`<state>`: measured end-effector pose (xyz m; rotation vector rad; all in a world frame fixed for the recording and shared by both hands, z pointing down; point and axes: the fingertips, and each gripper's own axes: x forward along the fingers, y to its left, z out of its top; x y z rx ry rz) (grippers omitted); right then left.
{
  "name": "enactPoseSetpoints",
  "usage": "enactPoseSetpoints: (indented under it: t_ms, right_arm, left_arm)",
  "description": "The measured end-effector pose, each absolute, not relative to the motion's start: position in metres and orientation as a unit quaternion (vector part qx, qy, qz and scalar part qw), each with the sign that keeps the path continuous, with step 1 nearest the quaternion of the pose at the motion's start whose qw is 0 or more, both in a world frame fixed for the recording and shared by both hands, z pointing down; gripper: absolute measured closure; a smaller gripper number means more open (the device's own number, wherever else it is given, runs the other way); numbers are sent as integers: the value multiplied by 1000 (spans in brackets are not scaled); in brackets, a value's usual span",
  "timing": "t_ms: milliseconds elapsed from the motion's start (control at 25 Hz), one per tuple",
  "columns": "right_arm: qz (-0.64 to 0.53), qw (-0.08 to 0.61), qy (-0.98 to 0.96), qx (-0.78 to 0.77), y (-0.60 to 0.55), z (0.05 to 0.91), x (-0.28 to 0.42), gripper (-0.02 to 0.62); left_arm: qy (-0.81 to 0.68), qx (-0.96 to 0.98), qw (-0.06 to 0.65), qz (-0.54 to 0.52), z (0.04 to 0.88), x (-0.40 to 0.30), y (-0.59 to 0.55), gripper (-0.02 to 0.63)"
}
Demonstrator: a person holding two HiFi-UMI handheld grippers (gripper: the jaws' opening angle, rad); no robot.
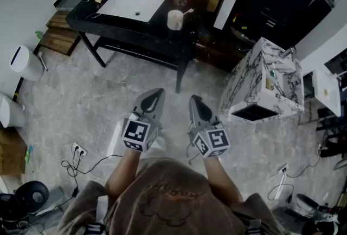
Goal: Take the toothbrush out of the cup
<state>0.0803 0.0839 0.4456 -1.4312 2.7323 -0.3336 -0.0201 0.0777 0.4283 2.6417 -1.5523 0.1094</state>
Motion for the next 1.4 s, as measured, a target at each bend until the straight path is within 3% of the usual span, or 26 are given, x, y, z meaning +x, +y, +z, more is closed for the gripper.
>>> enactPoseSetpoints:
  t_ms: [1400]
  right_arm:
    - [-103, 22, 862, -497, -78, 439, 17, 595]
  left_arm:
    - [-429, 902, 32, 36, 414, -68, -84, 603]
